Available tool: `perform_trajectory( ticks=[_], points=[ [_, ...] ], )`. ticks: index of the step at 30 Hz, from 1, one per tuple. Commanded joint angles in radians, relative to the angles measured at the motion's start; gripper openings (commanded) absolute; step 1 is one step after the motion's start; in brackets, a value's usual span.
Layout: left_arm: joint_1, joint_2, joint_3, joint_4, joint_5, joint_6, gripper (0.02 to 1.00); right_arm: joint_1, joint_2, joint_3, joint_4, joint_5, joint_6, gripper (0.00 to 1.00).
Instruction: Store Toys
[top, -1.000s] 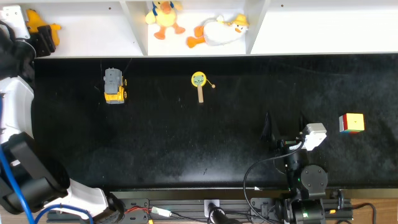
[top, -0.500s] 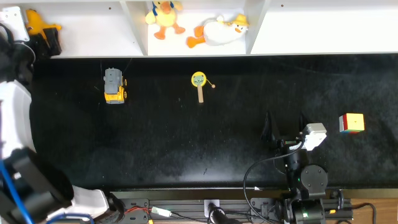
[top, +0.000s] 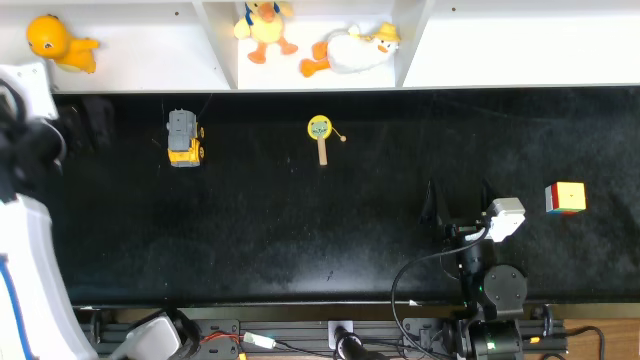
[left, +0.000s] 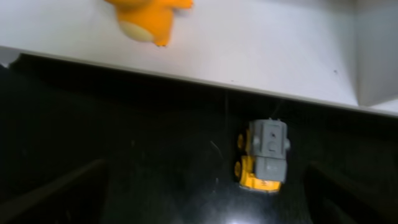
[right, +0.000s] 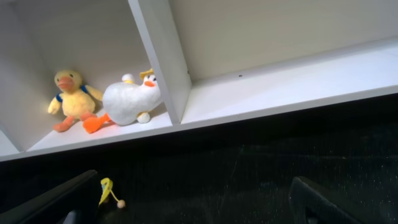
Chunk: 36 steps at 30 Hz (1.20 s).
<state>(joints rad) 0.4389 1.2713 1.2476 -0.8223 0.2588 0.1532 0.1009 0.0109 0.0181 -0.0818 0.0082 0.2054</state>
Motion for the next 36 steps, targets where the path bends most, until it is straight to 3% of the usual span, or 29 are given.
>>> perform_trajectory(
  ticks=[1, 8, 13, 32, 36],
  points=[
    [-0.094, -0.080, -0.152, 0.000, -0.030, 0.005, 0.998, 0.005, -0.006, -0.013, 0.005, 0.011, -0.004, 0.993],
    [-0.313, -0.077, -0.341, 0.062, -0.211, -0.081, 0.998, 0.005, -0.006, -0.013, 0.005, 0.011, -0.004, 0.996],
    [-0.387, -0.051, -0.410, 0.174, -0.288, -0.110, 0.998, 0.005, -0.006, -0.013, 0.005, 0.011, -0.003, 0.993],
    [-0.389, 0.275, -0.445, 0.530, -0.276, -0.109, 1.000, 0.005, -0.006, -0.013, 0.005, 0.011, -0.003, 0.993],
    [-0.389, 0.297, -0.445, 0.538, -0.276, -0.109, 0.939, 0.005, -0.006, -0.013, 0.005, 0.011, -0.003, 0.996]
  ],
)
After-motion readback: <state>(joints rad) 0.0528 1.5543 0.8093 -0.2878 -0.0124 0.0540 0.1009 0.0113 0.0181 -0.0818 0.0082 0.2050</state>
